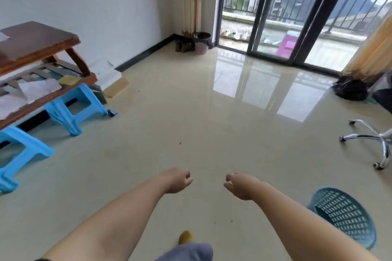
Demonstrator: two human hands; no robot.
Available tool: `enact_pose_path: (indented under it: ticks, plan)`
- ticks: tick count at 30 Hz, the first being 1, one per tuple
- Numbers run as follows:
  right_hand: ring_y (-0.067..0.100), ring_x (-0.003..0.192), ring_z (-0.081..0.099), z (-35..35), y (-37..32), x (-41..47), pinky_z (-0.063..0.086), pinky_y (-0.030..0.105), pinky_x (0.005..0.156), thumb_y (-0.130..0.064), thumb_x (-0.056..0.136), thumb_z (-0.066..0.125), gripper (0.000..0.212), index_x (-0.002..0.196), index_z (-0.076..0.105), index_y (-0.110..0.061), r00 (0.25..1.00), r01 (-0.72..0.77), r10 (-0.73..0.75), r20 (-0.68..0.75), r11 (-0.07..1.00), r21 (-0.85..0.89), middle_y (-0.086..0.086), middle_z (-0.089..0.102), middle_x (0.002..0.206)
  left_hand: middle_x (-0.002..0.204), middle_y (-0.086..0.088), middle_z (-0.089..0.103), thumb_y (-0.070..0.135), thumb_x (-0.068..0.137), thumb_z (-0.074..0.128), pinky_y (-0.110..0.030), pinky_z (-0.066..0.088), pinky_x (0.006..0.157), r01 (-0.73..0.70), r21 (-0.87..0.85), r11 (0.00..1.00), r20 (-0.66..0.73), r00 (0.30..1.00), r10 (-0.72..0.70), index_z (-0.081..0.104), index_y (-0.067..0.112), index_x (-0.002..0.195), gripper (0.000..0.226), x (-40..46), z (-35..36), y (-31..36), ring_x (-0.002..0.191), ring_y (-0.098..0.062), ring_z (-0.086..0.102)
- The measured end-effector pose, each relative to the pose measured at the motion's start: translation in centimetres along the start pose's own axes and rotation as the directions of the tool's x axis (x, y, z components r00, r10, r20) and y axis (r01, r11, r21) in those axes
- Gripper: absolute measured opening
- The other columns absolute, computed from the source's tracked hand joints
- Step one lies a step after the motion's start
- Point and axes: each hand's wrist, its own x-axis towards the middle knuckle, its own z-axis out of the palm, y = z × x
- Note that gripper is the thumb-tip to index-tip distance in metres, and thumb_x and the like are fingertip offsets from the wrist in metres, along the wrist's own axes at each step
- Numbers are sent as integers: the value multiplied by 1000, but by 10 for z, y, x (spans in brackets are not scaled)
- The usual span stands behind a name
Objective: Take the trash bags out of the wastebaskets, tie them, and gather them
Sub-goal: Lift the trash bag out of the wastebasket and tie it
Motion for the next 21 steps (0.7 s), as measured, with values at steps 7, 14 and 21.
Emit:
enact_pose_path:
  ticks: [7, 14, 21]
  plan:
    - [31, 129, 44, -142, 19, 121, 37, 39, 103, -37, 102, 26, 47, 140, 35, -13, 998, -12, 14, -67, 999, 33, 11, 41, 144, 133, -13, 55, 32, 101, 32, -32, 41, 95, -15, 49, 999, 1, 1000, 15, 52, 10, 126, 40, 131, -136, -31, 120, -29, 52]
    - [33, 129, 44, -262, 58, 271, 36, 39, 105, -37, 102, 27, 48, 142, 34, -11, 997, 18, -20, -69, 999, -28, 15, 41, 143, 131, -13, 56, 32, 100, 35, -32, 41, 95, 0, -5, 1000, -13, 1000, 0, 54, 9, 125, 39, 282, -240, -47, 119, -29, 53]
    - [32, 127, 45, -412, 107, 401, 37, 37, 103, -34, 102, 28, 47, 140, 36, -9, 996, 62, -67, -51, 994, -91, 15, 42, 142, 127, -12, 58, 30, 100, 34, -31, 42, 91, 55, -108, 993, -73, 995, -63, 55, 10, 122, 37, 420, -372, -49, 115, -29, 54]
